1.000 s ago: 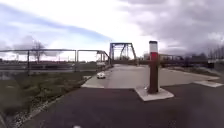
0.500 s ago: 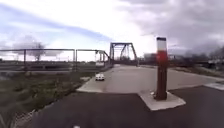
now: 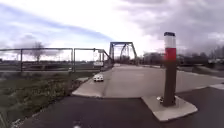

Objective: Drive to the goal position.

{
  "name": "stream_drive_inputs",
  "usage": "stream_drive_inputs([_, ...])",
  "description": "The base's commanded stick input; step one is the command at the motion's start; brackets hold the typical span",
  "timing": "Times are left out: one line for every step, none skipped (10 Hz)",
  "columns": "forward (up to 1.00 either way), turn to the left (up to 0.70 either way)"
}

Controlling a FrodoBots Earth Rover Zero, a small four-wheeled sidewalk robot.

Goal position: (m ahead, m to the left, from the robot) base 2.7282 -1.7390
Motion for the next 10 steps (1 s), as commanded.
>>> stream_drive_inputs([0.45, 0.00])
stream_drive_inputs([0.45, 0.00])
stream_drive_inputs([0.45, 0.00])
stream_drive_inputs([0.45, 0.00])
stream_drive_inputs([0.45, 0.00])
stream_drive_inputs([0.45, 0.00])
stream_drive_inputs([0.45, 0.00])
stream_drive_inputs([0.45, 0.00])
stream_drive_inputs([0.45, 0.00])
stream_drive_inputs([0.45, 0.00])
